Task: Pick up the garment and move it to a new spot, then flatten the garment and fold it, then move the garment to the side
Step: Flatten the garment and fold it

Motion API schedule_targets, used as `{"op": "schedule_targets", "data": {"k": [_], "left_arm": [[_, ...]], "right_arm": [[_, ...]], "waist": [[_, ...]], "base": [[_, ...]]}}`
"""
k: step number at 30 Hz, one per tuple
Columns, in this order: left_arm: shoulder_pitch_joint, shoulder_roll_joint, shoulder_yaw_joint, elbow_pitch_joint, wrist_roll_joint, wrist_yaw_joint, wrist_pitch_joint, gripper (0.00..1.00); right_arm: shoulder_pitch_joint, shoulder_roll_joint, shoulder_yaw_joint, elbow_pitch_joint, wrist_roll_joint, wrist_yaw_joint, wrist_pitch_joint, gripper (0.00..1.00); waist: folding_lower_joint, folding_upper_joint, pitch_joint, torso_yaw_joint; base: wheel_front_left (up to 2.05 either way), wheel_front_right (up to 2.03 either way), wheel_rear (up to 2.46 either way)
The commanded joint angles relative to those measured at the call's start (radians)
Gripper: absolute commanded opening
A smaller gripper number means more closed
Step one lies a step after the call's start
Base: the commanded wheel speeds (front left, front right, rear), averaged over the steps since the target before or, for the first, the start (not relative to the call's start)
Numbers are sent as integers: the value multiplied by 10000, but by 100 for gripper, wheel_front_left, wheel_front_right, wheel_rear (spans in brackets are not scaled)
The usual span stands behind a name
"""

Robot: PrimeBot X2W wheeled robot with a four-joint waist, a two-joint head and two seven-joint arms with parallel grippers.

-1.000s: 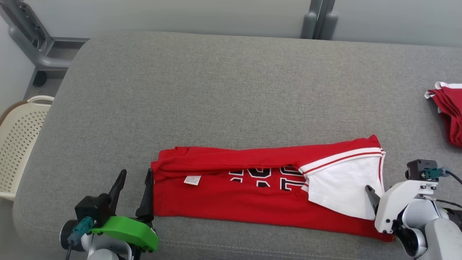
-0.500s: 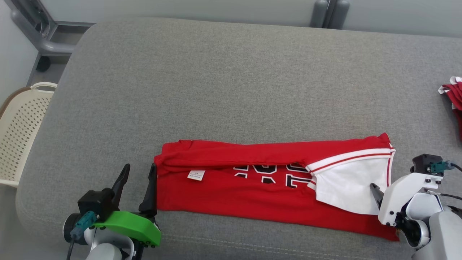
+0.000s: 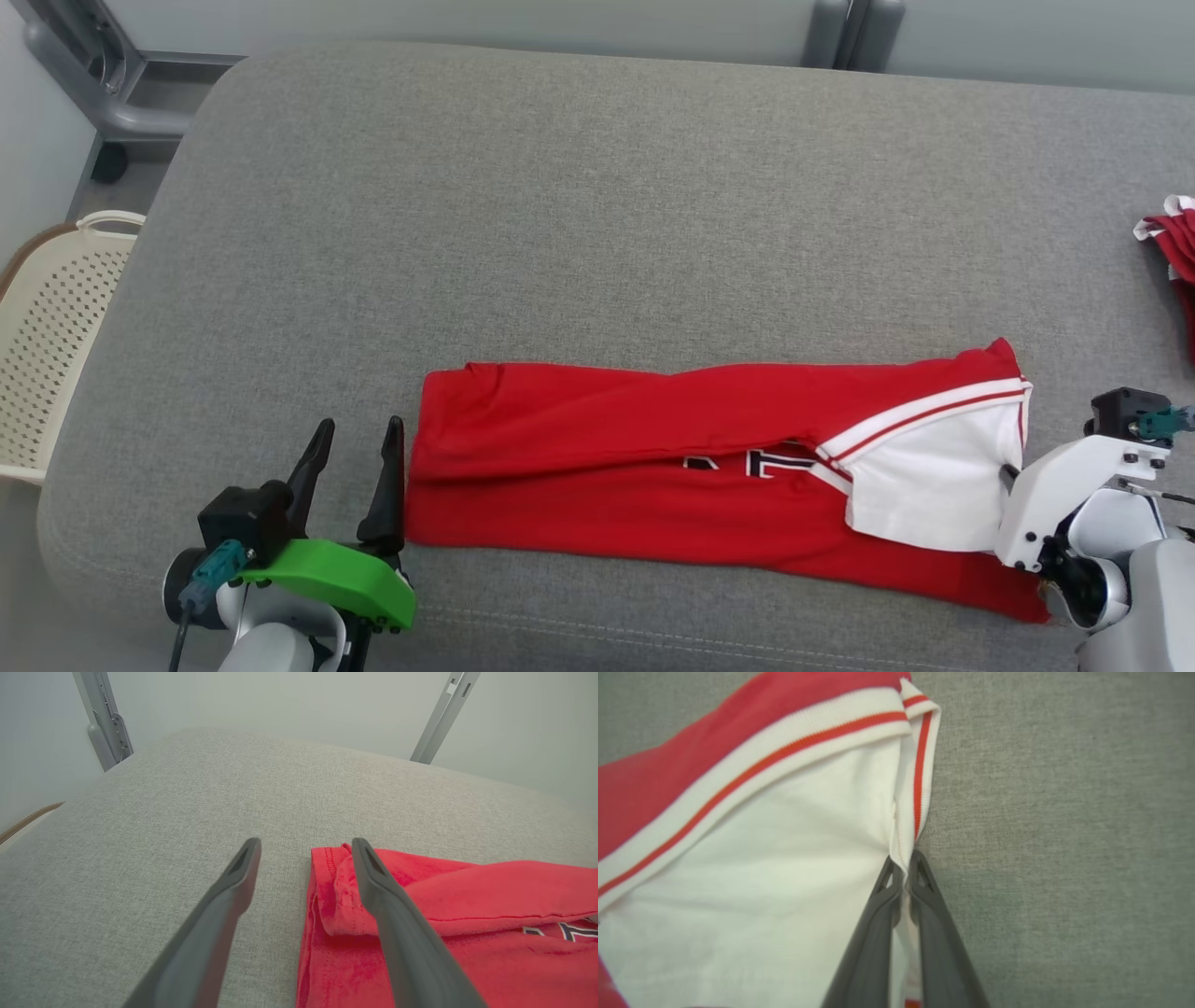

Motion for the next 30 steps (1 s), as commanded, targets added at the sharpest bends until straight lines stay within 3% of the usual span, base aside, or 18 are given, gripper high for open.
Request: {"op": "schedule_targets", "data": {"k": [1,18,23,30], "left_arm": [[-69,48,25,-6,-34,25,-54,100],[-24,73,-23,-17,-110,-19,-79,100],[-63,47,-66,58,-119,-38,-82,100],[-21,44,-85,121,-158,-53,-87,100]], "right_arm": [[35,-95,-176,-17,-145,-36,-19,0],[-187,-186,-2791,-1463,-1113,-29,276,0],[-124,-148,-2754,-1786,-1249,-29,494,0],[412,-35,-1604,-2154,-422,-27,1150,0]], "waist": [[0,0,-33,-34],[0,0,-189,-321],[0,0,-249,-301],[0,0,-405,-251]], "base": [[0,0,0],[0,0,0],[0,0,0],[0,0,0]]}}
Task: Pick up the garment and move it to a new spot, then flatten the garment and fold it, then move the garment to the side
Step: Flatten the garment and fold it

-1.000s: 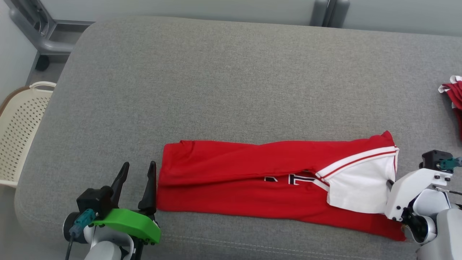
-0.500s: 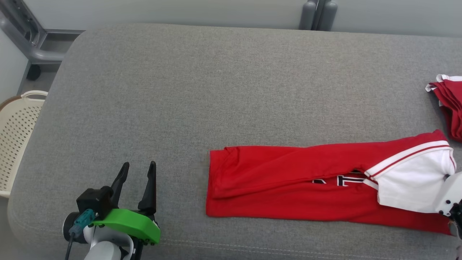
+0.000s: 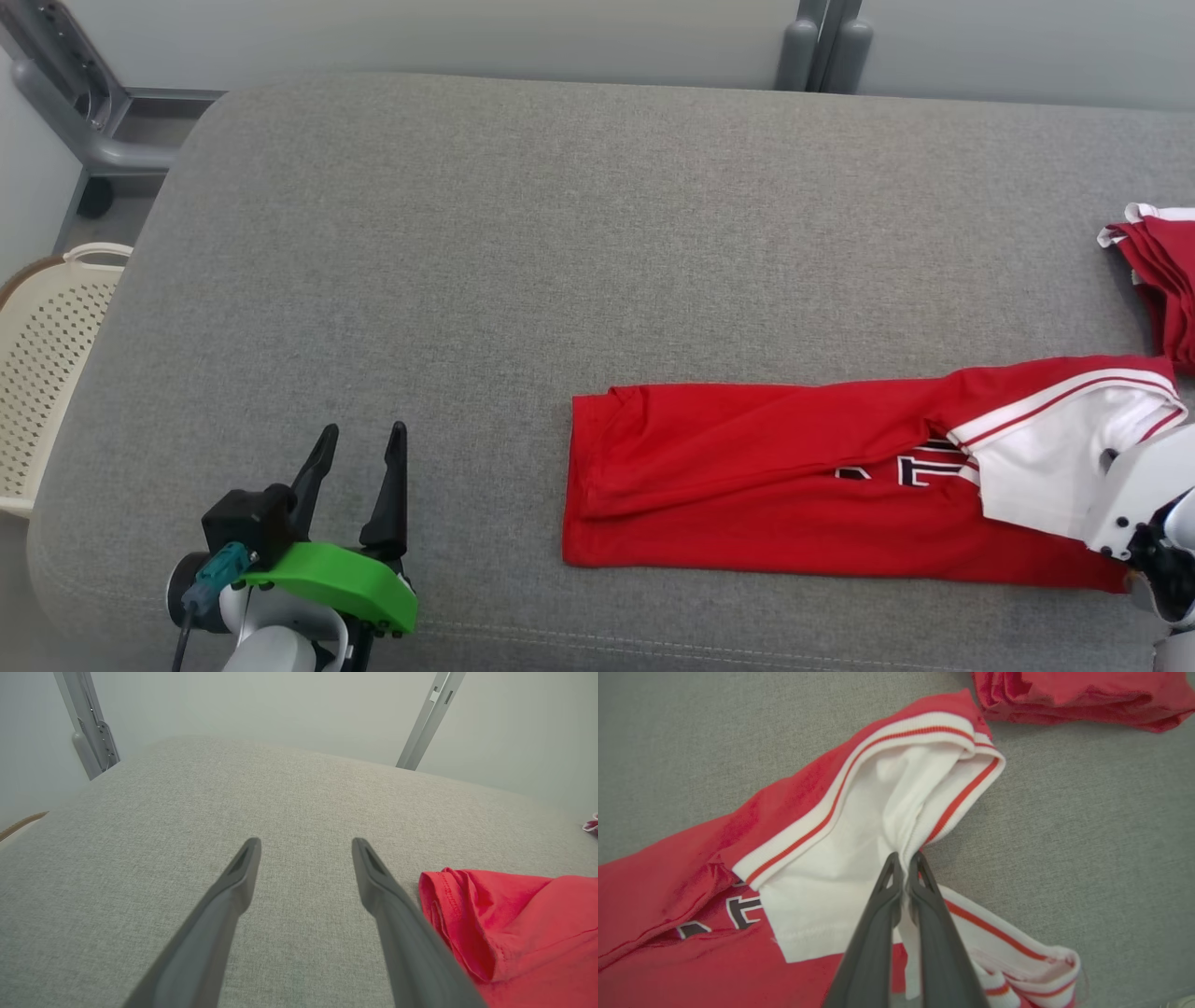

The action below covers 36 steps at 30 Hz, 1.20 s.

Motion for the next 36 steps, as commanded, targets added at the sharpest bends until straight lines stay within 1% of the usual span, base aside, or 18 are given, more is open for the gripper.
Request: {"op": "schedule_targets", "data": {"k": [1,9,14,15,22,29,36], "left_arm": [[-16,43,32,5,-67,-26,-77,100],[79,57,23,85,-85,-61,-65,100],[136,40,-33,142,-103,-84,-65,100],[136,40,-33,142,-103,-84,-65,100],[141,26,-166,149,-102,-124,-40,100],[213,46,-269,89,-125,-80,-13,100],[131,4,-362,93,-146,-92,11,100]], "right_arm": [[123,-6,210,-106,181,-14,96,0],[548,56,2308,-667,1376,-10,645,0],[401,63,3775,-479,2278,-10,662,0],[401,63,3775,-479,2278,-10,662,0],[-178,66,5223,421,3029,-10,341,0],[-1006,69,6331,1631,4152,-10,-437,0],[-2059,62,7447,3155,5167,-8,-1262,0]], "waist": [[0,-1,-32,16],[0,-1,-254,56],[0,-1,-379,65],[0,-1,-379,65],[0,-1,-520,241],[0,-1,-533,431],[0,-1,-429,651]], "base": [[0,0,0],[0,0,0],[0,0,0],[0,0,0],[0,0,0],[0,0,0],[0,0,0]]}}
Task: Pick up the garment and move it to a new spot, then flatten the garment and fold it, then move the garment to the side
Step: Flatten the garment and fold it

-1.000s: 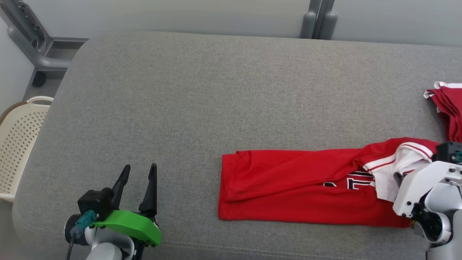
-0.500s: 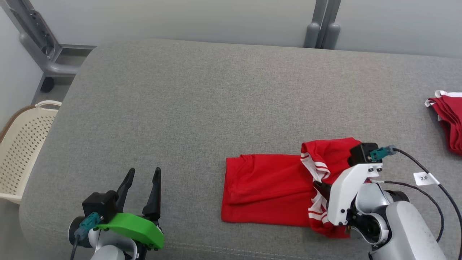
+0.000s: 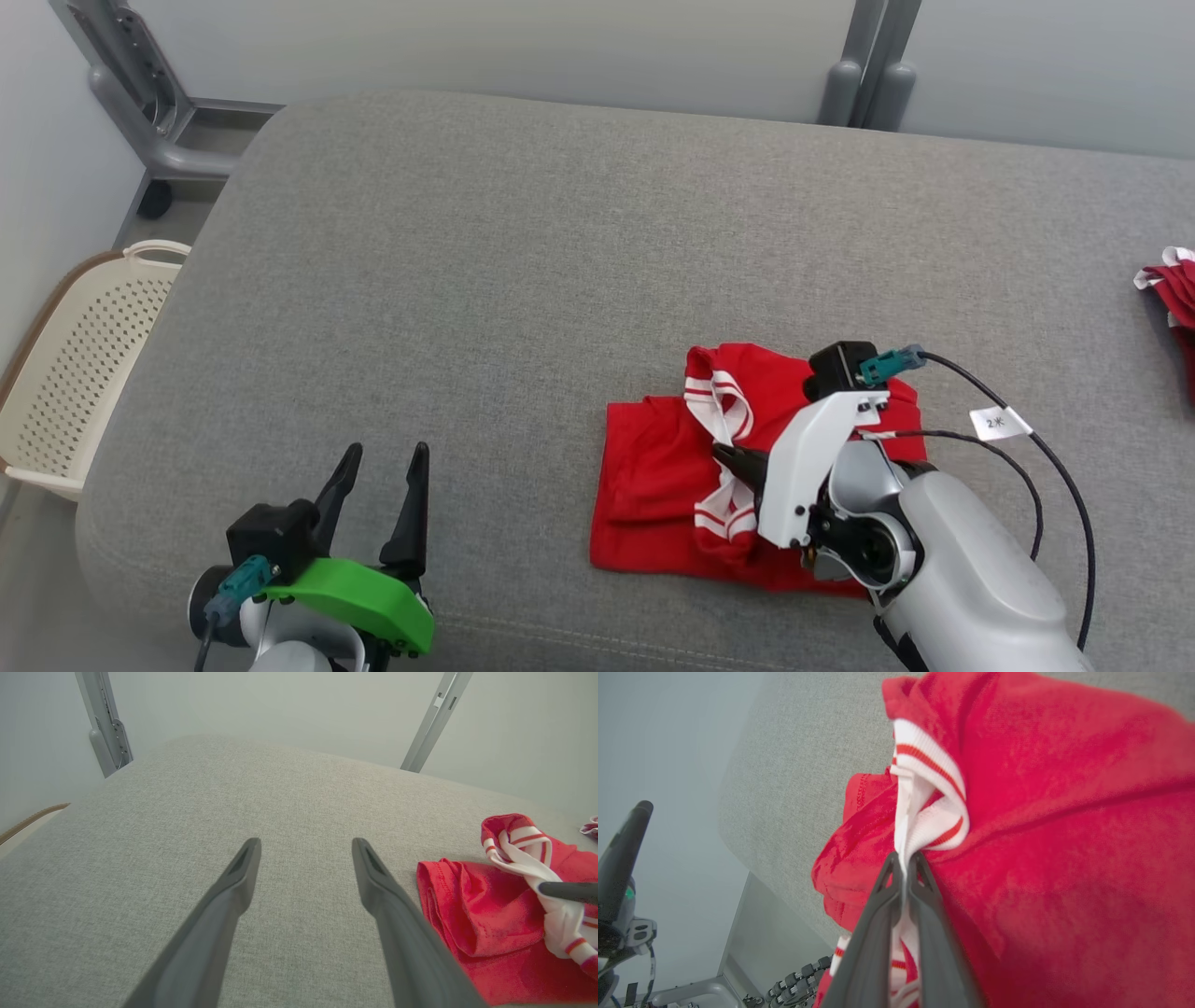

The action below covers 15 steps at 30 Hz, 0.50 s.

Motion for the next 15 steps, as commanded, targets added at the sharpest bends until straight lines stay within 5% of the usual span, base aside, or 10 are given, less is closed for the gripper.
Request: {"op": "schedule_targets", "data": {"k": [1,15], "left_arm": [[-40,7,-8,-4,-46,-15,-5,100],[-248,-144,-129,83,-45,-34,-49,100]], "right_arm": [[-313,-15,203,282,285,1,-209,0],[-2047,-12,2593,2526,2324,1,-1584,0]], "waist": [[0,0,65,80],[0,0,410,353]], "base": [[0,0,0],[0,0,0]]}}
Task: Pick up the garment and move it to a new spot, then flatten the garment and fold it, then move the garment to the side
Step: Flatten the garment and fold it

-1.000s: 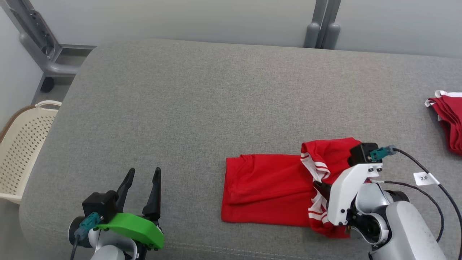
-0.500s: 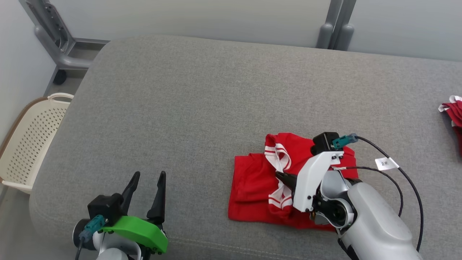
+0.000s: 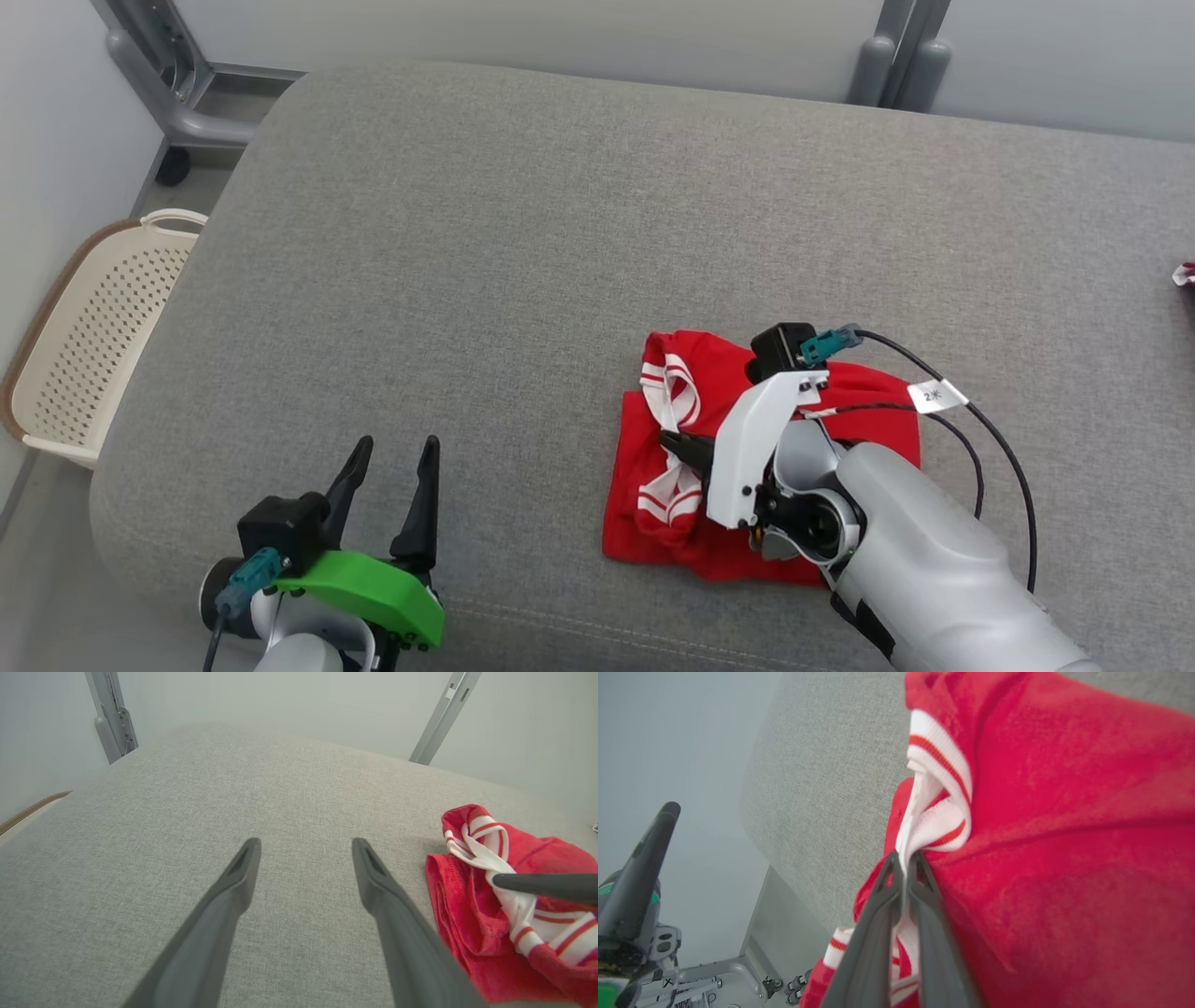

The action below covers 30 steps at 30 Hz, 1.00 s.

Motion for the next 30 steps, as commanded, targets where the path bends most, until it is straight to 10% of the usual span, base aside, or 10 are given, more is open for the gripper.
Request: {"op": "schedule_targets", "data": {"k": [1,2,3,13,30], "left_arm": [[-145,-40,-8,25,-43,-36,-50,100],[-162,-51,-11,46,-42,-38,-50,100],[-238,-64,3,67,-49,-53,-58,100],[-246,-33,220,75,-52,23,-90,100],[216,165,510,-198,-62,157,-84,100]], "right_arm": [[-214,-9,243,172,189,1,-153,0],[-291,-4,413,238,319,1,-208,0],[-425,-7,711,326,553,1,-309,100],[-1070,-24,891,307,1207,1,-1040,100],[221,-1499,-2828,57,-1346,1,-122,100]], "waist": [[0,0,47,33],[0,0,64,40],[0,0,94,42],[0,0,51,-257],[0,0,-453,-1549]], "base": [[0,0,0],[0,0,0],[0,0,0],[0,0,0],[0,0,0]]}}
